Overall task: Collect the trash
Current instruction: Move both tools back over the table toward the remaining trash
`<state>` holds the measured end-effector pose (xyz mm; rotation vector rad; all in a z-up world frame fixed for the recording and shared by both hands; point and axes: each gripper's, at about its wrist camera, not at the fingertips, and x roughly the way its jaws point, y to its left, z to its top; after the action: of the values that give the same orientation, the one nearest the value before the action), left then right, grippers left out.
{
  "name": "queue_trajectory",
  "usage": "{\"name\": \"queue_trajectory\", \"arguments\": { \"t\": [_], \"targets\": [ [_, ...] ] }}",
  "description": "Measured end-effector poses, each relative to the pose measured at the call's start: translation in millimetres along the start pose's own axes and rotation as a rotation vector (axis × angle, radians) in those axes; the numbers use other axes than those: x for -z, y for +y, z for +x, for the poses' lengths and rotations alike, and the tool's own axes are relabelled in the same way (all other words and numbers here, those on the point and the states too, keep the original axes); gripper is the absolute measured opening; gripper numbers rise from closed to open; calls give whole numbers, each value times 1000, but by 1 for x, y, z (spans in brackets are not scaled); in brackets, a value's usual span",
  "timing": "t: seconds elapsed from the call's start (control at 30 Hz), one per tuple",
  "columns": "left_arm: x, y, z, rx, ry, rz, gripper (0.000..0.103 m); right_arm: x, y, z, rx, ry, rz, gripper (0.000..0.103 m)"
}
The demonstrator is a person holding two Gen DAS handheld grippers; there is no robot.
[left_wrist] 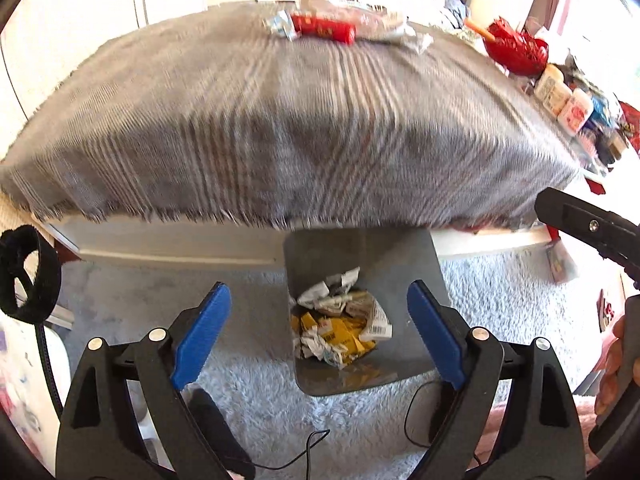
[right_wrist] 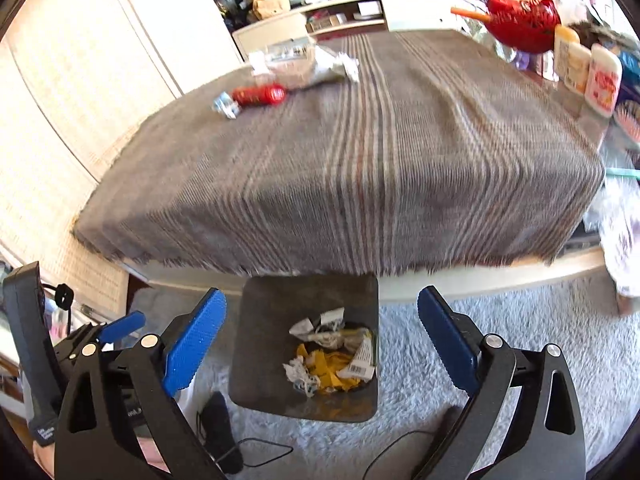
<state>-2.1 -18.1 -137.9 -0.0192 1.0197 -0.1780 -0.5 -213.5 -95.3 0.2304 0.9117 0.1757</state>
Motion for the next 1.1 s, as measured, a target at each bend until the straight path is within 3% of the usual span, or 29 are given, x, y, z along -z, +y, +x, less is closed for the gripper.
{"name": "queue_trajectory", "arguments": {
  "t": [0.33,0.63,0.7,0.9,1.1],
  "targets": [
    [-52,13,-15,-49,-30,28,85,-47,-14,1,8,-22,7,97],
    [-114,38,6,-67,-33,3,84,-105,-7,33,-14,-17,-18,96],
    [-131,42,11,-73,-39,-2,81,-118,0,40,-24,-20,-39,86],
    [-176,46,28,-100,-66,10,75,-153,17,64,-45,-43,-94,73],
    [-205,50,49,-119,-67,20,72,-176,35,96,-81,-42,-137,69]
  ]
}}
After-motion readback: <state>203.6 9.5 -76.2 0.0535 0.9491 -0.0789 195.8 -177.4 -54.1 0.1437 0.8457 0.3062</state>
